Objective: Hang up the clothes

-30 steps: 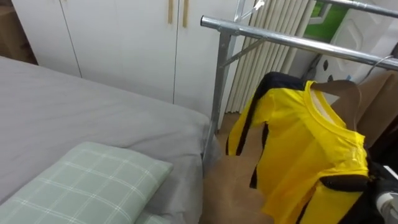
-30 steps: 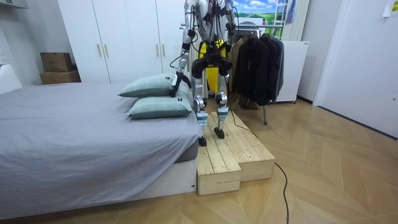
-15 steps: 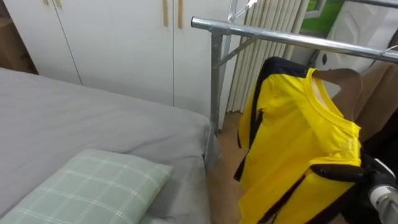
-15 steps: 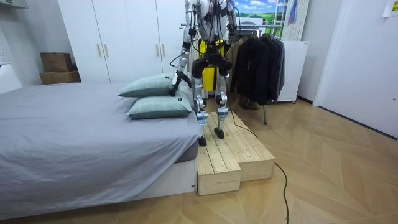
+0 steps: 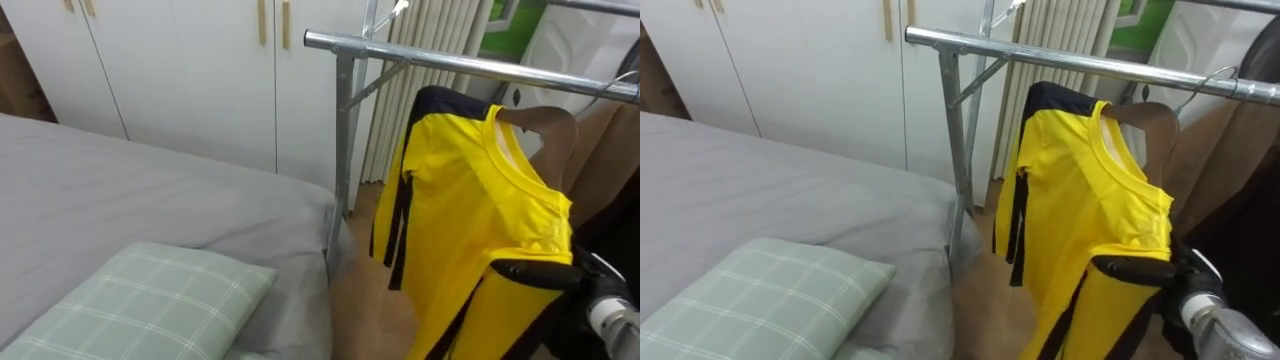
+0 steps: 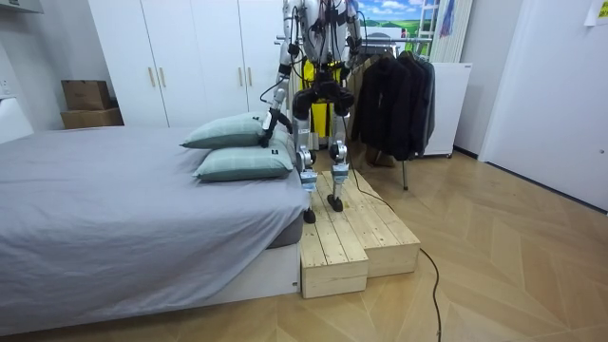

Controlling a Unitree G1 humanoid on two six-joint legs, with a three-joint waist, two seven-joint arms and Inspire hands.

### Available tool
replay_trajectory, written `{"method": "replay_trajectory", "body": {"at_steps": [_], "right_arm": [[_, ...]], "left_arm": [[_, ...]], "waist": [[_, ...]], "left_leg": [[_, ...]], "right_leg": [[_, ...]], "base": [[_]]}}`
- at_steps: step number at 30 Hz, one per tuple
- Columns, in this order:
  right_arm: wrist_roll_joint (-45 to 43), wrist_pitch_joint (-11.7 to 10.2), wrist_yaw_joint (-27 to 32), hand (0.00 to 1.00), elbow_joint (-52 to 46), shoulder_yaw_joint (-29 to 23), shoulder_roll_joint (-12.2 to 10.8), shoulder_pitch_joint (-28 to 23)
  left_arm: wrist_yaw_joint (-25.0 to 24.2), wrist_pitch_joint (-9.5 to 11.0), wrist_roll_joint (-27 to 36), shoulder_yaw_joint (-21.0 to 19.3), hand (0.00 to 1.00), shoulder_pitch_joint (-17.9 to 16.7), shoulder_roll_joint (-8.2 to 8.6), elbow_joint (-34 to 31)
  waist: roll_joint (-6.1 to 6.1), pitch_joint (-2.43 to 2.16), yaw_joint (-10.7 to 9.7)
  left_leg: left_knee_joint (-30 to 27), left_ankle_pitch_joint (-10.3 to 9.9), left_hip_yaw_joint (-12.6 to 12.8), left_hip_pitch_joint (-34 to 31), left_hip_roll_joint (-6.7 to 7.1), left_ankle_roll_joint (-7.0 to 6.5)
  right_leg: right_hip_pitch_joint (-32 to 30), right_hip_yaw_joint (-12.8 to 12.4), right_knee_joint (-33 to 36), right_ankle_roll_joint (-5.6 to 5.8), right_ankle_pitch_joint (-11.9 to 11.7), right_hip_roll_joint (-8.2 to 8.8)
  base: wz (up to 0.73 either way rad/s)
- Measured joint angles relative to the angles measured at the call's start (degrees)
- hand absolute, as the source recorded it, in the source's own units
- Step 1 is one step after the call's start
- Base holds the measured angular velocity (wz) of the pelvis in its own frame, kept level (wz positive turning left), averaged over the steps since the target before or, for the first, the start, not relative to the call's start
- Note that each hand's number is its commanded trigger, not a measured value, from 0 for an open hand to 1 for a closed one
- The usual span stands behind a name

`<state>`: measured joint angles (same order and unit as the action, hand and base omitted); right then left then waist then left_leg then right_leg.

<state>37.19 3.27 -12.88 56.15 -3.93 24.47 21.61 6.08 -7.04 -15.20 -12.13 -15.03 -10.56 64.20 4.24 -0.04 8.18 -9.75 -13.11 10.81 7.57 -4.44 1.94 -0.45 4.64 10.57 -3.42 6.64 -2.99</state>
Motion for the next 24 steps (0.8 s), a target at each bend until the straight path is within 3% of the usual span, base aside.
{"method": "replay_trajectory", "body": {"at_steps": [9,17,24], "right_arm": [[15.6,0.5,-0.6,0.00,-1.4,-0.1,-2.9,-3.9],[17.6,0.4,-1.0,0.00,-5.1,-2.8,-4.2,-8.5],[20.8,0.3,-3.2,0.00,-5.2,-2.9,-4.2,-9.8]], "left_arm": [[1.2,0.0,1.3,-0.2,0.00,1.0,0.20,-0.1],[2.3,0.0,2.5,-1.1,0.00,0.8,0.49,-0.1],[2.6,0.0,2.9,-0.9,0.00,1.4,0.48,-0.1]], "waist": [[-0.43,0.11,-0.1],[-0.83,-0.38,-0.2],[-1.08,-0.36,-0.5]], "left_leg": [[0.0,0.0,-2.0,0.7,0.04,0.01],[0.1,0.0,-2.2,1.1,0.03,0.01],[0.1,0.0,-3.0,1.1,-0.08,0.01]], "right_leg": [[2.5,2.0,-2.0,0.22,0.2,0.38],[3.9,3.4,-2.9,0.29,0.3,0.25],[4.7,5.3,-2.9,0.28,0.4,0.45]], "base": [[0.14],[0.10],[0.12]]}}
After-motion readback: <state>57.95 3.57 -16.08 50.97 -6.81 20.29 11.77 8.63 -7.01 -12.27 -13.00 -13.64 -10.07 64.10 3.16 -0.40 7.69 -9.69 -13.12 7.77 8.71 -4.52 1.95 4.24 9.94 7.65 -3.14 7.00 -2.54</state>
